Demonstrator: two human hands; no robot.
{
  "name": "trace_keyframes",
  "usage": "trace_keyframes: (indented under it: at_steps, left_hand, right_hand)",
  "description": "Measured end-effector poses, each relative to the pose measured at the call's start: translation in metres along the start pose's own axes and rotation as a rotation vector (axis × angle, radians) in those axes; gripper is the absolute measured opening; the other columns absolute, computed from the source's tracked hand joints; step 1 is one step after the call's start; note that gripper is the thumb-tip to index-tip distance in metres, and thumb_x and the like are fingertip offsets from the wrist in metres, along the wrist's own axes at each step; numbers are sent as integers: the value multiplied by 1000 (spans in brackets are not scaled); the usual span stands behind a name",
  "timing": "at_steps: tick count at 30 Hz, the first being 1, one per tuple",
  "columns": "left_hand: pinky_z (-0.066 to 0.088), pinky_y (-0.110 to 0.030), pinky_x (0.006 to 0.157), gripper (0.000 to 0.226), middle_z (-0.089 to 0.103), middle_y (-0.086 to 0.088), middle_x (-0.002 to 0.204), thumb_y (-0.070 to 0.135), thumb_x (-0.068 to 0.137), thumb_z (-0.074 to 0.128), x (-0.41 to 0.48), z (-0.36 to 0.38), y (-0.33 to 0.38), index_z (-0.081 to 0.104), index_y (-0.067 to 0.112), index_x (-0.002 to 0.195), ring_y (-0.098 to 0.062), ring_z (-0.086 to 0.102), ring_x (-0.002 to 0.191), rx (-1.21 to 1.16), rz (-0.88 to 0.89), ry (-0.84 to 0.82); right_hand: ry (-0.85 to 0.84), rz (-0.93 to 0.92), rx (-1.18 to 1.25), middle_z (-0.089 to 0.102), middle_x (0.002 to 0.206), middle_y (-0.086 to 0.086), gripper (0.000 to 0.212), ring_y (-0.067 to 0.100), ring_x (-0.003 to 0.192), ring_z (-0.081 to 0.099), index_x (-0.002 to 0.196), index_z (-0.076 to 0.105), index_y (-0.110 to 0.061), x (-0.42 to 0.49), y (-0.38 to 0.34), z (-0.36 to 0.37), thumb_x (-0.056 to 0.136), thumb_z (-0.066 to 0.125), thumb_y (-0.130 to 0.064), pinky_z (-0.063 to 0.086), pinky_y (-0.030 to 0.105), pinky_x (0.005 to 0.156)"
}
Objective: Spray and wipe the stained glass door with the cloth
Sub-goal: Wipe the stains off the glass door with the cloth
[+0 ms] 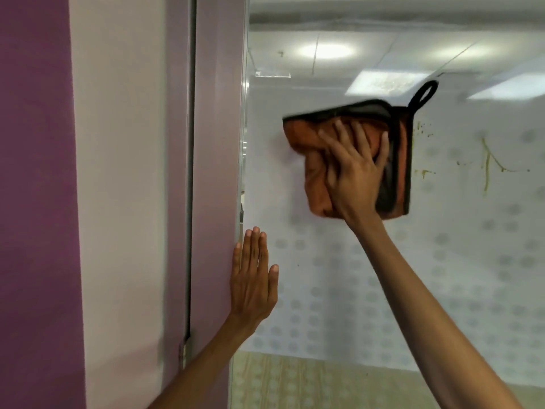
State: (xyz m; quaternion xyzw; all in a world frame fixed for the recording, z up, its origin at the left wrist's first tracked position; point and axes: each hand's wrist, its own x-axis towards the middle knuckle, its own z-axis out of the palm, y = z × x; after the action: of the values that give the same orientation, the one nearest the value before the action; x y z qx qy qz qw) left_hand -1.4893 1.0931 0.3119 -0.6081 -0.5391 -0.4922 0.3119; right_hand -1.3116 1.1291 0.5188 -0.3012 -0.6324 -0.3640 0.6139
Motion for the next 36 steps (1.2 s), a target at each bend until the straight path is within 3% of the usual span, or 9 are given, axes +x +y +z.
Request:
trace_keyframes:
  at_steps: [2, 7, 11, 18, 21, 24, 28, 32, 36]
  left_hand:
    - [1, -39, 127, 61, 4, -6, 167, 31, 102, 19, -1, 1, 1, 5, 11, 158, -25, 9, 155, -9, -6, 9]
    - [7, -40, 127, 60, 10, -9, 167, 26, 101, 24, -2, -3, -3, 14, 6, 157, -25, 14, 154, -8, 26, 12]
    - [9, -41, 127, 61, 14, -12, 166, 27, 100, 25, -2, -4, -2, 18, 2, 155, -26, 14, 154, -26, 14, -7]
    - [8, -41, 127, 60, 12, -11, 166, 23, 101, 26, -2, -7, -7, 15, 3, 156, -25, 12, 154, -5, 38, -28]
    - [8, -39, 127, 59, 10, -8, 167, 21, 102, 25, -4, -11, -13, 11, 6, 157, -23, 11, 155, -12, 78, -57]
    - [7, -37, 127, 59, 9, -6, 167, 20, 103, 24, -5, -12, -18, 9, 8, 158, -23, 10, 155, 2, 101, -69]
    - [7, -39, 127, 60, 8, -9, 167, 22, 102, 24, -5, -8, -15, 9, 6, 157, -25, 10, 155, 37, 89, -59]
    - [0, -43, 127, 61, 7, -10, 167, 27, 102, 23, -1, -5, -6, 11, 4, 157, -26, 8, 155, 37, 85, -47]
    - [-3, -48, 126, 60, 6, -10, 167, 29, 103, 20, 48, -7, 16, 11, 4, 157, -25, 6, 155, 50, 146, -2]
  right_hand:
    - [8, 38, 1, 51, 149, -3, 38, 23, 144, 39, 135, 60, -34, 29, -18, 8, 100, 47, -34, 12, 58, 121]
    - [-165, -302, -3, 45, 154, -2, 40, 25, 148, 33, 141, 54, -32, 3, -19, 9, 102, 45, -36, 8, 56, 123]
    - [-199, -413, 7, 48, 152, -2, 39, 23, 145, 39, 138, 57, -30, -46, 4, -6, 105, 38, -36, 11, 56, 123]
    - [-142, -307, 75, 52, 148, -4, 36, 22, 143, 41, 132, 63, -28, -74, 4, -2, 103, 45, -39, 14, 56, 122]
    - [-183, -336, 124, 48, 151, -4, 35, 21, 145, 39, 134, 62, -26, -139, 16, -8, 100, 51, -28, 15, 56, 121]
    - [-248, -383, 144, 45, 153, -6, 38, 21, 146, 37, 136, 60, -26, -193, 34, -19, 103, 40, -25, 15, 56, 120]
    - [-289, -478, 112, 48, 151, -7, 37, 20, 144, 41, 136, 59, -27, -199, 55, -31, 103, 42, -24, 18, 56, 119]
    - [-105, -253, 36, 54, 146, -5, 31, 19, 140, 45, 122, 68, -26, -112, 71, -30, 93, 56, -21, 13, 54, 120]
    - [78, 26, -41, 56, 145, -3, 34, 20, 142, 42, 129, 63, -30, -13, 80, -29, 97, 55, -24, 14, 55, 121]
